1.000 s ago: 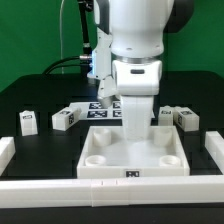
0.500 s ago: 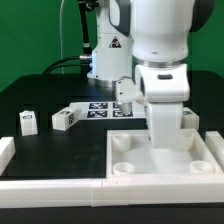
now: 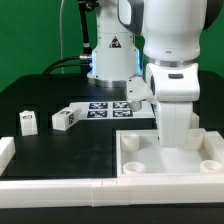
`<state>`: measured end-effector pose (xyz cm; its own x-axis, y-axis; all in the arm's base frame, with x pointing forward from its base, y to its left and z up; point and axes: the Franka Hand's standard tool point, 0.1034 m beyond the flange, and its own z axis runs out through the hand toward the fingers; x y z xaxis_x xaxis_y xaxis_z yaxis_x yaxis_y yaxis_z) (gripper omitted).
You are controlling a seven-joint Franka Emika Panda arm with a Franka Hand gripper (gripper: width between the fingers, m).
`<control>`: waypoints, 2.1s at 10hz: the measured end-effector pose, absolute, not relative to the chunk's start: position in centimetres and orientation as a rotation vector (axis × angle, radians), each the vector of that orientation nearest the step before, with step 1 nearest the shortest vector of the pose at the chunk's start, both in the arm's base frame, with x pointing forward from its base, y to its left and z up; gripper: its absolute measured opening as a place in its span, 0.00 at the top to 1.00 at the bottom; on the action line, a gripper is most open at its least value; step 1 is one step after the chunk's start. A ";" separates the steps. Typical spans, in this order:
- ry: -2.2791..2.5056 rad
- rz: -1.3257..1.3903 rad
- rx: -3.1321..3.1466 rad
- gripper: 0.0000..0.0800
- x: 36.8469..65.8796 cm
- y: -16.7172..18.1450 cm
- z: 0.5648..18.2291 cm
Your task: Assemble one leg
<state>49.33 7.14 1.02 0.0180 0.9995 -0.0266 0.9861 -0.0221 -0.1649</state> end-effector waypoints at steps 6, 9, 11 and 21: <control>-2.124 0.204 -2.169 0.20 49.4 7.1 1.1; -2.124 0.204 -2.169 0.19 49.4 7.1 1.1; -2.124 0.204 -2.169 0.19 49.4 7.1 1.1; -1.639 0.181 -2.624 0.19 48.0 8.4 5.0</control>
Offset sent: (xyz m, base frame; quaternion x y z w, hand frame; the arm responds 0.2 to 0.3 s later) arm 0.0000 0.0000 0.0000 0.0000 0.0000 0.0000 1.0000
